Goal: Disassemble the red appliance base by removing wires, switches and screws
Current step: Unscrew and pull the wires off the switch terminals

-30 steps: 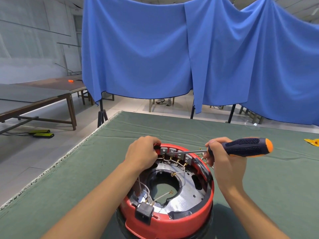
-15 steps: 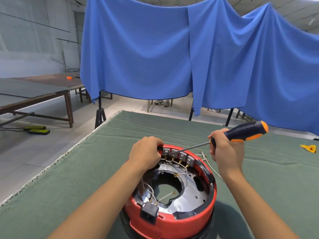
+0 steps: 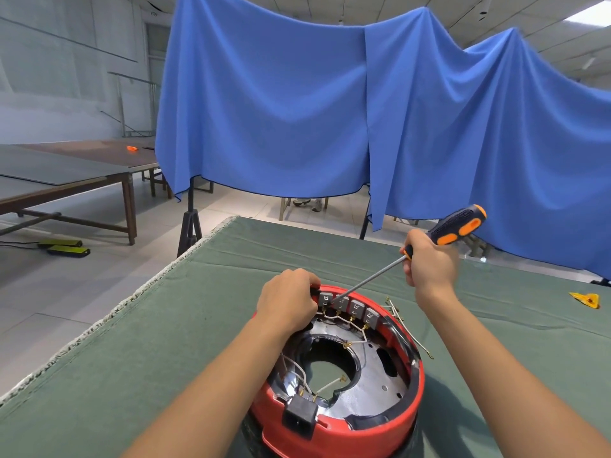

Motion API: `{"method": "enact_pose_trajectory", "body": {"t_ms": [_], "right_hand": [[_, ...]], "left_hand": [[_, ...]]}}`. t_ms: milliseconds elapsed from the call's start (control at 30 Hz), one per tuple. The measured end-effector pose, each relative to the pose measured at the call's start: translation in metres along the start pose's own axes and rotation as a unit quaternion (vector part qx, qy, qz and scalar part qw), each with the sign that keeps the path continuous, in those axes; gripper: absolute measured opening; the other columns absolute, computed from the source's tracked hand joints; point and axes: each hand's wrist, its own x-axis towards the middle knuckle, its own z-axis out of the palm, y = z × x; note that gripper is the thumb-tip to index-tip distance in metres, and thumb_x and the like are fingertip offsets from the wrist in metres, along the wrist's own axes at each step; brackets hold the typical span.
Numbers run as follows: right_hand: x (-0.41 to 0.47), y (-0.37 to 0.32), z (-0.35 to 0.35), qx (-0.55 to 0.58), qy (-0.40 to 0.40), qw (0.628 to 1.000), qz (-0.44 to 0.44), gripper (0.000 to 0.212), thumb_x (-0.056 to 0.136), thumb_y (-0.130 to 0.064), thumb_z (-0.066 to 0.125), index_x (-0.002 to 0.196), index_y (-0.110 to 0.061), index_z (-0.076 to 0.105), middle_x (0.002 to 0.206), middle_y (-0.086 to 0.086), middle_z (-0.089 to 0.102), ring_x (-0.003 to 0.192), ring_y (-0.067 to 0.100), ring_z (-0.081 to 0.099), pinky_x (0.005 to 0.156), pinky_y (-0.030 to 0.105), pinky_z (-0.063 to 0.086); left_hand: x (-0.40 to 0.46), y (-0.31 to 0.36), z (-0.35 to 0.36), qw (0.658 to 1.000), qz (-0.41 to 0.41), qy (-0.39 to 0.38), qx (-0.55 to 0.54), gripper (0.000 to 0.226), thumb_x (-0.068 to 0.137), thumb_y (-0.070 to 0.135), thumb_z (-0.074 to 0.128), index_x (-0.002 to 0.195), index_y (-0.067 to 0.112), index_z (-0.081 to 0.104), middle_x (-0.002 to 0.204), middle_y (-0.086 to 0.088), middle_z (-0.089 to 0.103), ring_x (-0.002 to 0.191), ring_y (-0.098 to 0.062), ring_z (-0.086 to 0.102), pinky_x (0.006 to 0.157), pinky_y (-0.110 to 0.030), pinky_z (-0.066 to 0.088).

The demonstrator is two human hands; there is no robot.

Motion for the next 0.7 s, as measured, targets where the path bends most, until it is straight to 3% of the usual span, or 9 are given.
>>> {"method": "enact_pose_trajectory", "body": {"t_ms": [133, 233, 433, 533, 700], "right_hand": [[-0.025, 0.005, -0.011, 0.045, -0.011, 0.997, -0.067, 0.032, 0.07, -0.011, 0.056, 0.042, -0.023, 0.046, 0.041, -0.009, 0.041, 0.033, 0.01, 0.038, 0.034, 0.018, 0.028], [-0.043, 0.01, -0.016, 0.069, -0.015, 0.992, -0.103, 0.03, 0.071, -0.009, 0.056, 0.046, -0.023, 0.046, 0.043, -0.008, 0.04, 0.036, 0.013, 0.038, 0.037, 0.019, 0.03], [-0.062, 0.011, -0.02, 0.043, -0.041, 0.986, -0.155, 0.015, 0.071, -0.013, 0.056, 0.06, -0.004, 0.05, 0.042, -0.001, 0.045, 0.04, 0.014, 0.042, 0.043, 0.019, 0.037], [-0.061, 0.002, -0.016, 0.022, -0.058, 0.984, -0.168, 0.024, 0.07, -0.014, 0.054, 0.068, 0.01, 0.048, 0.046, 0.009, 0.044, 0.04, 0.012, 0.041, 0.043, 0.018, 0.038], [-0.047, -0.013, -0.005, -0.025, -0.071, 0.983, -0.165, 0.032, 0.068, -0.018, 0.054, 0.067, 0.012, 0.042, 0.052, 0.013, 0.039, 0.047, 0.019, 0.036, 0.042, 0.022, 0.033]], "left_hand": [[0.002, -0.003, 0.002, 1.0, 0.019, -0.013, 0.015, 0.04, 0.083, 0.011, 0.048, 0.117, 0.027, 0.06, 0.114, 0.001, 0.064, 0.104, -0.025, 0.058, 0.079, -0.034, 0.043], [0.003, -0.002, 0.002, 0.999, 0.029, -0.028, 0.032, 0.038, 0.086, 0.012, 0.046, 0.119, 0.029, 0.057, 0.116, 0.0, 0.06, 0.105, -0.026, 0.056, 0.075, -0.033, 0.037], [0.005, -0.003, 0.004, 0.999, 0.02, -0.024, 0.03, 0.035, 0.091, 0.012, 0.044, 0.117, 0.031, 0.059, 0.117, 0.002, 0.06, 0.106, -0.026, 0.056, 0.075, -0.033, 0.037], [0.006, -0.002, 0.004, 0.999, 0.024, -0.019, 0.037, 0.035, 0.092, 0.011, 0.044, 0.116, 0.03, 0.06, 0.115, 0.001, 0.061, 0.106, -0.026, 0.056, 0.073, -0.032, 0.036], [0.008, -0.002, 0.005, 0.999, 0.025, -0.016, 0.044, 0.034, 0.092, 0.01, 0.044, 0.113, 0.03, 0.061, 0.111, 0.001, 0.062, 0.102, -0.026, 0.057, 0.071, -0.032, 0.037]]}}
